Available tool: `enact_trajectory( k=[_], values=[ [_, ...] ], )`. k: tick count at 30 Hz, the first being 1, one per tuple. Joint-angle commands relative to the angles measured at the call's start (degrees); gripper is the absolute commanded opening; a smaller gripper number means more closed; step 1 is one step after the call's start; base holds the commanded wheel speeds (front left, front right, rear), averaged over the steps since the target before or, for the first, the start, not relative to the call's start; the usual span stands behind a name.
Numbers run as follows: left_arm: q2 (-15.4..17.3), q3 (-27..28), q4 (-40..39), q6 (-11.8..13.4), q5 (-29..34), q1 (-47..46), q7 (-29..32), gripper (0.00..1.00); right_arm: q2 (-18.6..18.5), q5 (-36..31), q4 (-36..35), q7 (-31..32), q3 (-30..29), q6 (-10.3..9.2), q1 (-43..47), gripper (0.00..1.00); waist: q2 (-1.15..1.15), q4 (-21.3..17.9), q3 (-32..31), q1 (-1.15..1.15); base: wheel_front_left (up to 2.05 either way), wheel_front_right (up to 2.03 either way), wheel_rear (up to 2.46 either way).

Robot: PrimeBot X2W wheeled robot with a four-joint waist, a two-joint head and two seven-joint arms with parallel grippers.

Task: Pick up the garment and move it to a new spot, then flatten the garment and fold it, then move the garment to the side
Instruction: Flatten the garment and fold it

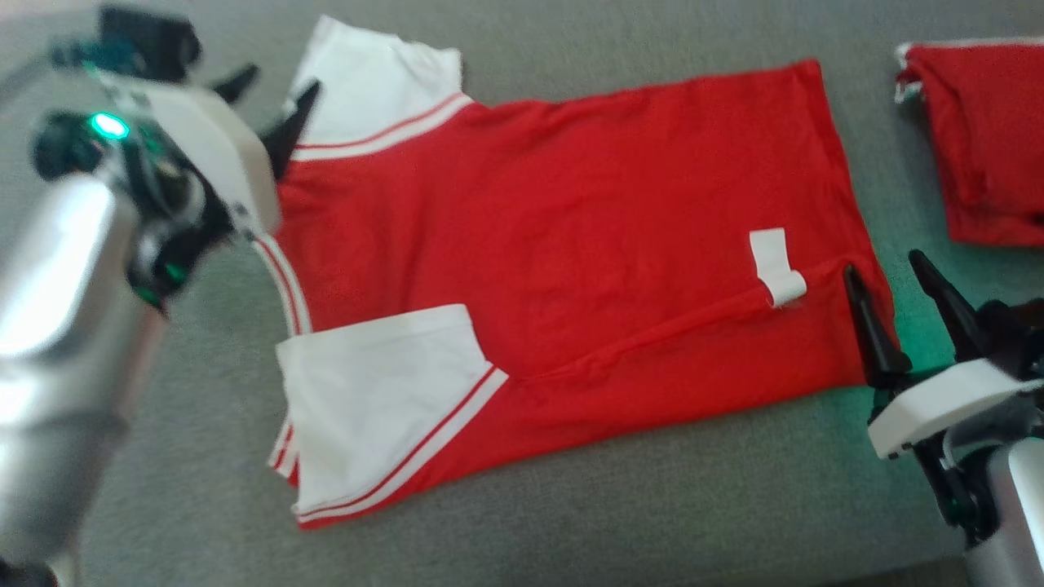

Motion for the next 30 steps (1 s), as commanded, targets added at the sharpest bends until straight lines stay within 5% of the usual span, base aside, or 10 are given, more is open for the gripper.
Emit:
enact_trajectory(
  k=[1, 10, 26, 27, 28, 29, 30],
  values=[
    [3.66, 0.93, 1.38, 0.1, -1.07, -6.09, 2.73, 1.0, -1.39, -0.32, -2.03, -0.1, 1.32, -0.04, -1.21, 1.0, 0.0, -2.67, 4.25, -0.02, 0.0, 0.0, 0.0],
    [7.16, -3.61, 12.37, 0.1, -0.26, -18.74, 3.62, 1.0, -0.48, -0.01, -0.9, -1.78, 3.22, -0.04, -4.93, 1.0, 0.0, -7.33, 10.73, -0.02, 0.0, 0.0, 0.0],
    [11.65, -10.31, 19.21, 0.09, -2.3, -24.9, 2.38, 1.0, 1.07, 0.21, 2.26, -4.95, 4.49, -0.04, -7.13, 1.0, 0.0, -11.89, 13.61, -0.02, 0.0, 0.0, 0.0],
    [12.01, -11.01, 19.54, 0.09, -2.98, -25.22, 2.4, 0.46, 1.2, 0.2, 2.57, -5.2, 4.57, -0.04, -7.21, 1.0, 0.0, -12.2, 13.6, -0.02, 0.0, 0.0, 0.0],
    [12.18, -11.38, 19.57, 0.09, -3.17, -25.43, 2.22, 0.19, 1.22, 0.19, 2.76, -5.31, 4.59, -0.04, -7.28, 1.0, 0.0, -12.3, 13.61, -0.02, 0.0, 0.0, 0.0],
    [12.29, -11.67, 19.66, 0.09, -3.48, -25.59, 2.07, 0.0, 1.25, 0.19, 2.95, -5.41, 4.59, -0.04, -7.39, 1.0, 0.0, -12.37, 13.63, -0.02, 0.0, 0.0, 0.0],
    [12.31, -11.91, 19.82, 0.09, -3.99, -25.73, 2.16, 0.0, 1.25, 0.2, 3.14, -5.5, 4.58, -0.04, -7.49, 1.0, 0.0, -12.41, 13.64, -0.02, 0.0, 0.0, 0.0]
  ],
)
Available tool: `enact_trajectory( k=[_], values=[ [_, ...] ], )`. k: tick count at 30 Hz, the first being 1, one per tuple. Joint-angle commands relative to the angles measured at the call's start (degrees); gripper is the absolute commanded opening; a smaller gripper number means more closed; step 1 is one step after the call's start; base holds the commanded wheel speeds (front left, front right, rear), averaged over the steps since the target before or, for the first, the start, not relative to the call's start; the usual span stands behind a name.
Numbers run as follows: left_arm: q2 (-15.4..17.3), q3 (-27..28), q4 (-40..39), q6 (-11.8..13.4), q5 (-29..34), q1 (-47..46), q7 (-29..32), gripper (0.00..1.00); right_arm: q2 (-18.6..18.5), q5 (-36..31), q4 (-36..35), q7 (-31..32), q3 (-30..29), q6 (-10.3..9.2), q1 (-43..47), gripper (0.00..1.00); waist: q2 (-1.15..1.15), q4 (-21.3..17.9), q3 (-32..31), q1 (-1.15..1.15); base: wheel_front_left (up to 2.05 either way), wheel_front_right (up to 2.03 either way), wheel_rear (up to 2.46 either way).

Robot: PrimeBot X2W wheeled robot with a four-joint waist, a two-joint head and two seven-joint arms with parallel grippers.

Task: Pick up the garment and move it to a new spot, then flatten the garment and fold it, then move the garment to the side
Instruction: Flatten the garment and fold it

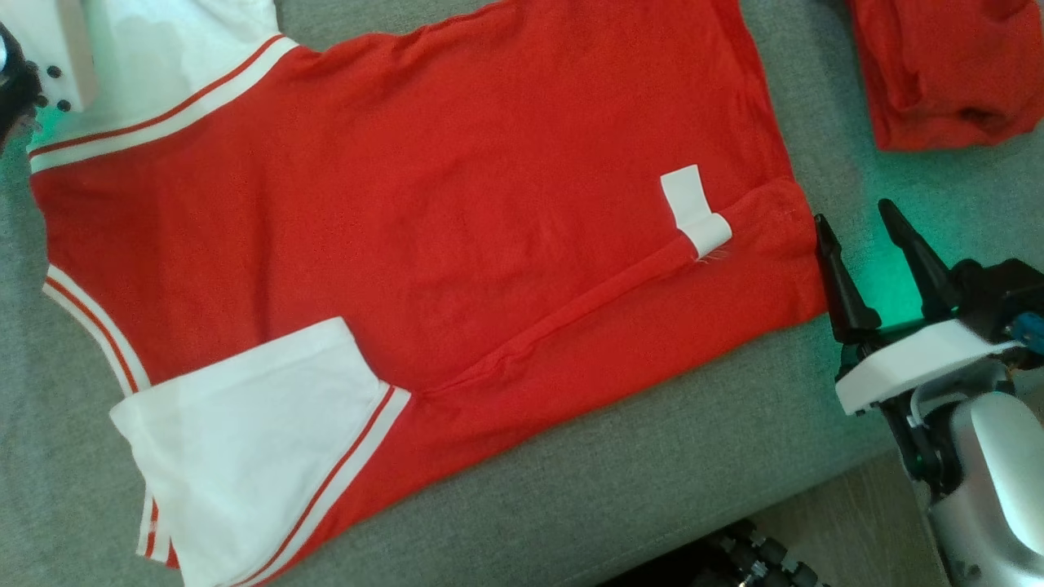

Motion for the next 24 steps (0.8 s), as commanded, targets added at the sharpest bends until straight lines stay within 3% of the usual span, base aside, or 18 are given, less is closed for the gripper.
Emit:
enact_trajectory(
  k=[1, 8, 13, 17, 24],
  values=[
    [2.95, 1.07, -0.84, 0.09, -0.54, -2.9, -0.08, 0.0, -0.66, 0.12, -1.08, -0.71, 0.65, -0.04, -0.39, 1.0, 0.0, 0.01, -0.01, 0.0, 0.0, 0.0, 0.0],
    [2.6, -2.55, -2.79, 0.09, -3.09, -2.95, -3.33, 0.0, -1.9, 0.94, -1.84, -0.11, -0.45, -0.04, -1.89, 1.0, 0.0, 1.4, -2.24, 0.0, 0.0, 0.0, 0.0],
    [1.65, -5.64, -5.05, 0.09, -5.37, -2.19, -7.94, 0.0, -4.58, 4.22, -3.77, 4.75, 1.19, -0.04, -6.37, 1.0, 0.0, 3.23, -5.66, 0.0, 0.0, 0.0, 0.0],
    [1.3, -8.89, -7.25, 0.09, -7.34, -2.1, -11.81, 0.0, -6.27, 11.34, -0.52, 14.65, 5.84, -0.04, -15.14, 1.0, 0.0, 5.13, -7.75, 0.0, 0.0, 0.0, 0.0],
    [0.78, -12.75, -9.09, 0.09, -9.26, -3.55, -14.4, 0.0, -6.39, 17.36, 10.17, 22.79, 10.68, -0.04, -26.16, 1.0, 0.0, 8.16, -7.71, 0.0, 0.0, 0.0, 0.0]
  ],
)
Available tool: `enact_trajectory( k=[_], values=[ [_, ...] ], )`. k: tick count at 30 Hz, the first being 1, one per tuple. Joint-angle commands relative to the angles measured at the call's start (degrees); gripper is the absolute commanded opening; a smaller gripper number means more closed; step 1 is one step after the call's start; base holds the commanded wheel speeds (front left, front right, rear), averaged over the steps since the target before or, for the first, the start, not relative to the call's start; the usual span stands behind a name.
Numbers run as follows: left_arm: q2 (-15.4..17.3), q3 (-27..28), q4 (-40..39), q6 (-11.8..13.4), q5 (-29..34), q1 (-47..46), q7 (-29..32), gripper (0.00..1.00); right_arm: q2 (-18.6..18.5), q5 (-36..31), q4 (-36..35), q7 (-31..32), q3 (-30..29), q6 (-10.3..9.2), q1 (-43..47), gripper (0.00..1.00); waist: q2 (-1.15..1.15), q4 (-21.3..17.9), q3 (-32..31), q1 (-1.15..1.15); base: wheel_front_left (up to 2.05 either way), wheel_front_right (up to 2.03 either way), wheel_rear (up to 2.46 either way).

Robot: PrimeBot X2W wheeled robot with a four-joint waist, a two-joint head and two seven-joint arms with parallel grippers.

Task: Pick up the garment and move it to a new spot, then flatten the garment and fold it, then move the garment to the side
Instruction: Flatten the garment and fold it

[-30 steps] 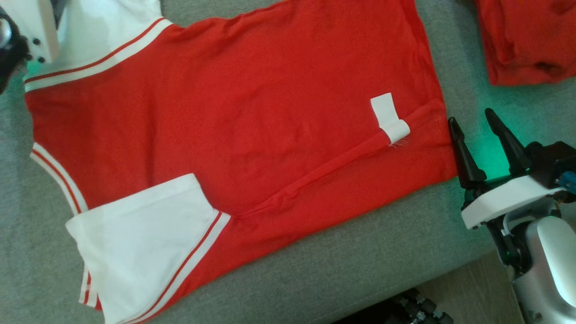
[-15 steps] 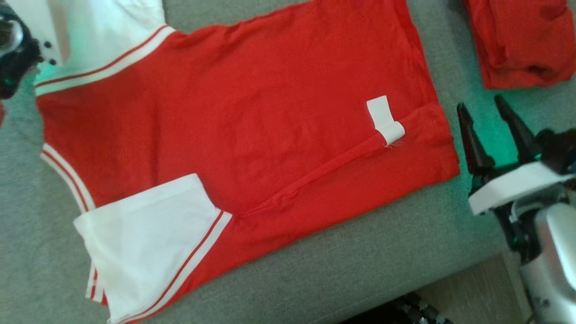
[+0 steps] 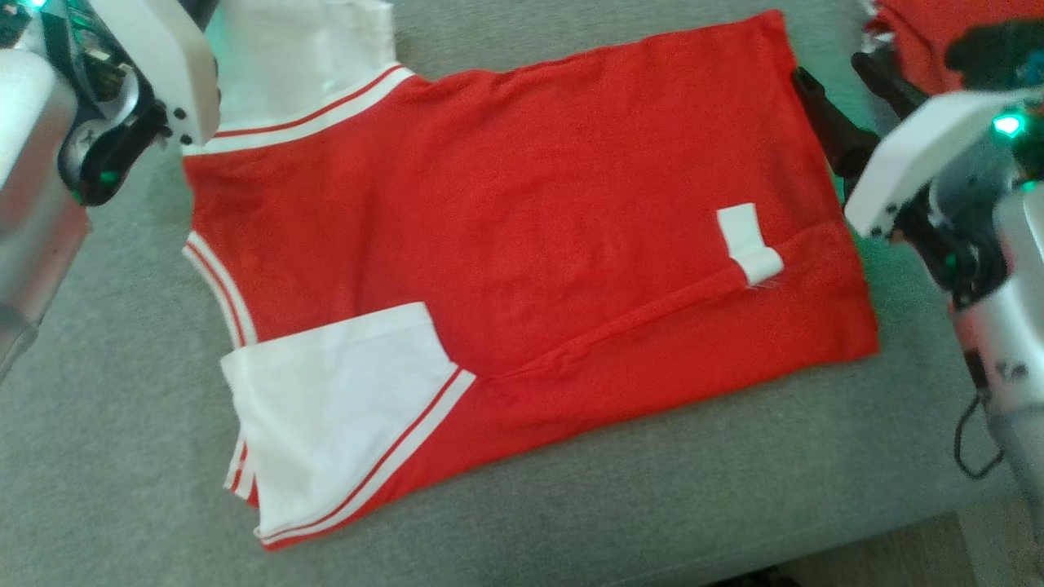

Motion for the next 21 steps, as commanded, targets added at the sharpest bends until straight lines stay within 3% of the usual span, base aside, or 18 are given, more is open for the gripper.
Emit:
enact_trajectory(
  k=[1, 11, 21],
  values=[
    [1.84, 1.52, -1.44, 0.09, -0.3, -3.71, -0.65, 0.0, -0.6, 0.76, 0.24, 0.68, 0.94, -0.04, -1.62, 1.0, 0.0, 1.08, 0.35, 0.01, 0.0, 0.0, 0.0],
    [1.69, -2.95, -2.13, 0.09, -3.33, -7.33, -3.4, 0.0, 1.76, 3.67, 16.38, 2.79, 5.18, -0.04, -13.11, 1.0, 0.0, 4.08, 2.29, 0.01, 0.0, 0.0, 0.0],
    [0.98, -6.54, -0.81, 0.09, -6.0, -10.08, -6.01, 0.0, 2.64, 6.81, 24.49, 0.21, 7.75, -0.04, -19.37, 1.0, 0.0, 5.82, 4.01, 0.01, 0.0, 0.0, 0.0]
  ],
)
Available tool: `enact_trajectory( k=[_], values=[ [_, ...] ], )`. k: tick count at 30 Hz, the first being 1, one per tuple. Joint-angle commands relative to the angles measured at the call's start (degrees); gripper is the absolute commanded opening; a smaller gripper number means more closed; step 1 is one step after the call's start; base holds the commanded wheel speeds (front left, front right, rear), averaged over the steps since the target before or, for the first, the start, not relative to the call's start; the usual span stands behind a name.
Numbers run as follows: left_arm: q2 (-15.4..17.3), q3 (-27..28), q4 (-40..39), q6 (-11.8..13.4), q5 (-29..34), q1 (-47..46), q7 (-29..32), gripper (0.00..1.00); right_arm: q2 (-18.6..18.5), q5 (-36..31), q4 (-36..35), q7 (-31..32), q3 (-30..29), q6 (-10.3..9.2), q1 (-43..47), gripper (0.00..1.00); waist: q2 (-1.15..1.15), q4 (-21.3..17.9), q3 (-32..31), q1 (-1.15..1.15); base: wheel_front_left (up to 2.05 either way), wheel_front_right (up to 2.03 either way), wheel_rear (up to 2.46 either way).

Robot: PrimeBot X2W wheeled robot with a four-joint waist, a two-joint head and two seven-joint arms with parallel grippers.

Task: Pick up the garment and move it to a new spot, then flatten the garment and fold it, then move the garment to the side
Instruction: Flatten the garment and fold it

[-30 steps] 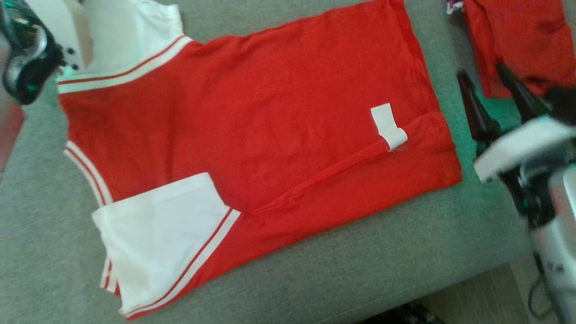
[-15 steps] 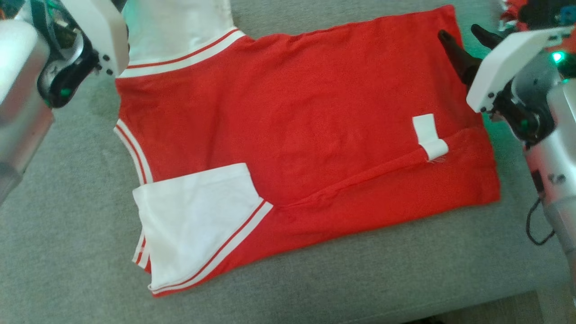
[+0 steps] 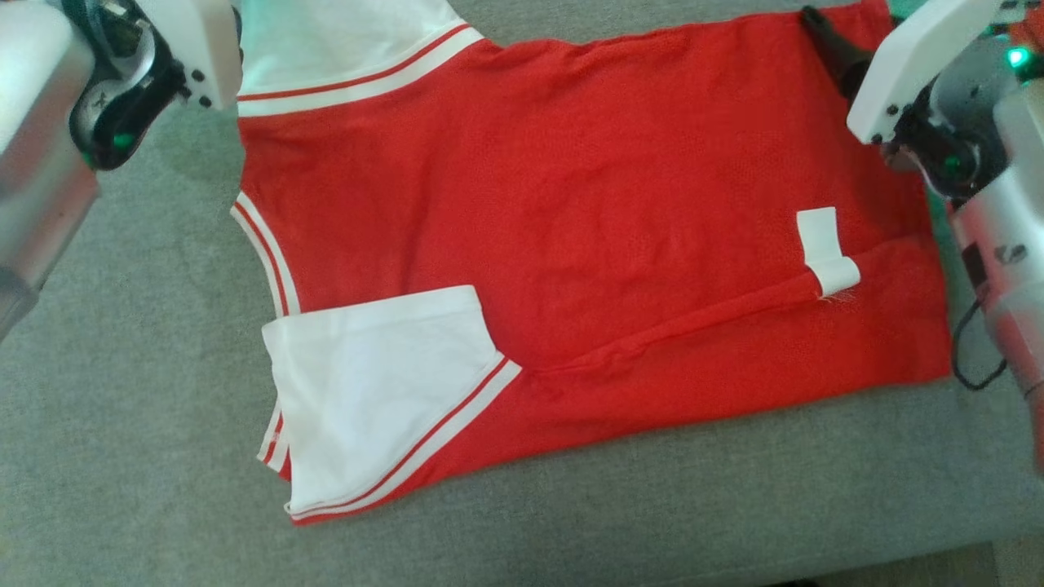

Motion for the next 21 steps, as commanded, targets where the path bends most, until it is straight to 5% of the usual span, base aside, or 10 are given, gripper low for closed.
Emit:
enact_trajectory(
  k=[1, 7, 10, 12, 21],
  values=[
    [1.59, 1.58, -0.42, 0.09, -0.51, -3.86, -0.73, 0.0, 0.16, 0.83, -0.72, -0.66, 0.7, -0.04, -1.14, 1.0, 0.0, 0.34, 0.36, -0.01, 0.0, 0.0, 0.0],
    [1.36, -0.73, 0.64, 0.09, -1.87, -5.04, -2.33, 0.0, -0.65, 1.78, 1.91, -2.78, 2.51, -0.04, -3.19, 0.68, 0.0, 0.97, 0.76, -0.01, 0.0, 0.0, 0.0],
    [1.36, -1.87, 1.26, 0.09, -2.58, -5.52, -3.01, 0.0, -0.96, 2.1, 2.88, -3.55, 3.52, -0.04, -4.16, 0.35, 0.0, 1.05, 0.68, -0.01, 0.0, 0.0, 0.0],
    [1.32, -2.53, 1.66, 0.09, -3.04, -5.84, -3.43, 0.0, -1.23, 2.36, 3.48, -4.04, 4.1, -0.04, -4.74, 0.02, 0.0, 1.12, 0.64, -0.01, 0.0, 0.0, 0.0],
    [1.66, -3.72, 4.23, 0.09, -2.26, -8.53, -11.21, 0.0, -2.13, 3.86, 5.68, -8.55, 4.72, -0.04, -7.79, 0.0, 0.0, 1.18, 0.5, -0.01, 0.0, 0.0, 0.0]
  ],
)
